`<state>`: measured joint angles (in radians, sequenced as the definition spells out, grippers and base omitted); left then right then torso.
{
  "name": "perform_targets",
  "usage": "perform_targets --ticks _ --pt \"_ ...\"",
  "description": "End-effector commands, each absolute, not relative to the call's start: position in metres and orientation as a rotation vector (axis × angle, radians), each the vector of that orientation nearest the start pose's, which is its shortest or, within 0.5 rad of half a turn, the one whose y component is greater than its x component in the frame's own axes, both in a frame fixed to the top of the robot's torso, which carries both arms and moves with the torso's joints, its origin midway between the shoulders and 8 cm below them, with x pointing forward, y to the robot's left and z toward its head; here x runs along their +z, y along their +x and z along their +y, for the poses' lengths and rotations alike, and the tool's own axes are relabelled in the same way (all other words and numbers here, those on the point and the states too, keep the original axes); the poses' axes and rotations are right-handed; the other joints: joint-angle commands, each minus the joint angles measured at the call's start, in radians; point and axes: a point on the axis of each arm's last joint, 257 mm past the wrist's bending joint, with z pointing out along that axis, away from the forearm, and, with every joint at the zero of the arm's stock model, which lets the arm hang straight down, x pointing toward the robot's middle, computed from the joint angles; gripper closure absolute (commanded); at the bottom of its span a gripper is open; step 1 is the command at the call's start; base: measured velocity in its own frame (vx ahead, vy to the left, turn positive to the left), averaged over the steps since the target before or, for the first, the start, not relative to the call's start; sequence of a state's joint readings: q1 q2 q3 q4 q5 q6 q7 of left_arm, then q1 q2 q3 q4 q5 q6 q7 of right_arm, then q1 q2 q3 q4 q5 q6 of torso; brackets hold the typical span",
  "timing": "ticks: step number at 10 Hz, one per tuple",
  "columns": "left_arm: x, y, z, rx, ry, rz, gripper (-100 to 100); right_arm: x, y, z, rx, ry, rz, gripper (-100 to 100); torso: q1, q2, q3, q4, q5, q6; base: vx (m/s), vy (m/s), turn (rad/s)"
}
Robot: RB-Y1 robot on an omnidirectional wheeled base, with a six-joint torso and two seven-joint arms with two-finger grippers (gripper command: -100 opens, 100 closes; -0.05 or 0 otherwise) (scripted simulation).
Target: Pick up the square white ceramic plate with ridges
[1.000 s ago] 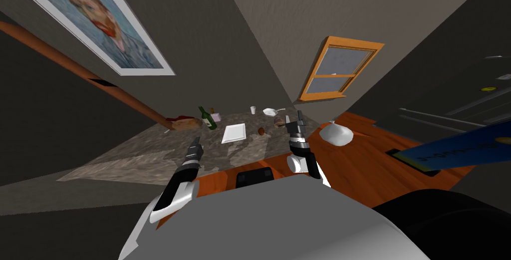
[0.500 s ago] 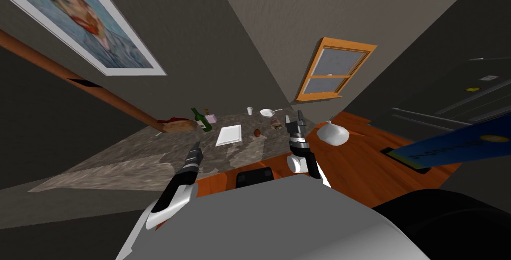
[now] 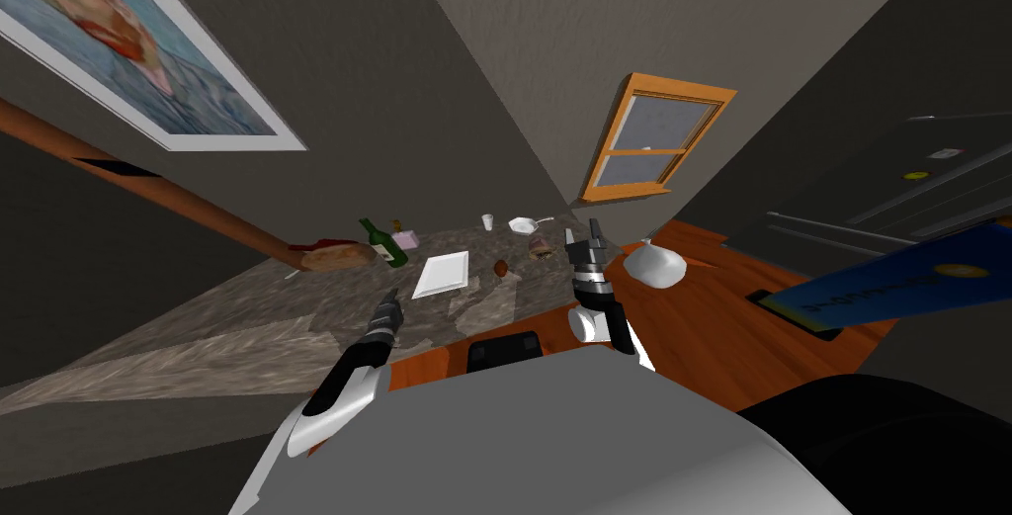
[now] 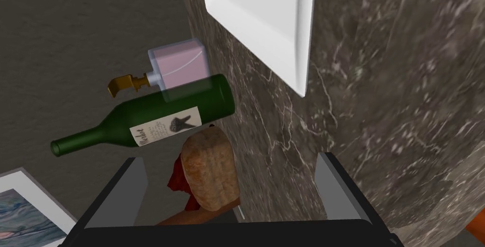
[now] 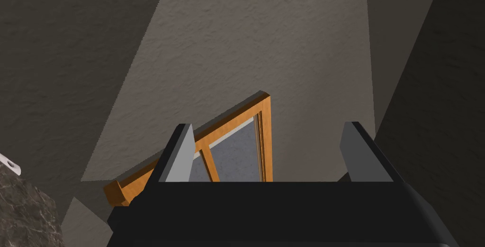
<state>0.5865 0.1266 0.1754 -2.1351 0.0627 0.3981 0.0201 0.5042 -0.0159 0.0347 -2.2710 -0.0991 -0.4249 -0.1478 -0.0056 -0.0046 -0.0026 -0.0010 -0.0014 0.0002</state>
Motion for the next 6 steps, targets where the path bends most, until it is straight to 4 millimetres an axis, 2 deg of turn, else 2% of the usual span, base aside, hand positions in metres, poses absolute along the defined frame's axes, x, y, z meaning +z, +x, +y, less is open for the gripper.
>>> perform_targets --ticks 1,6 --pt "-0.28 0.345 0.407 -0.679 -1.539 1.296 -100 0.004 0.358 -0.28 1.513 0.846 0.579 0 0.0 0.0 0.0 0.0 0.0 0.0 0.046 -0.059 -0.009" --pt "-0.312 0.327 0.408 -0.616 -1.666 1.349 -100 0.004 0.358 -0.28 1.513 0.846 0.579 0 0.0 0.001 0.0 0.0 0.0 0.0 0.05 -0.076 -0.032"
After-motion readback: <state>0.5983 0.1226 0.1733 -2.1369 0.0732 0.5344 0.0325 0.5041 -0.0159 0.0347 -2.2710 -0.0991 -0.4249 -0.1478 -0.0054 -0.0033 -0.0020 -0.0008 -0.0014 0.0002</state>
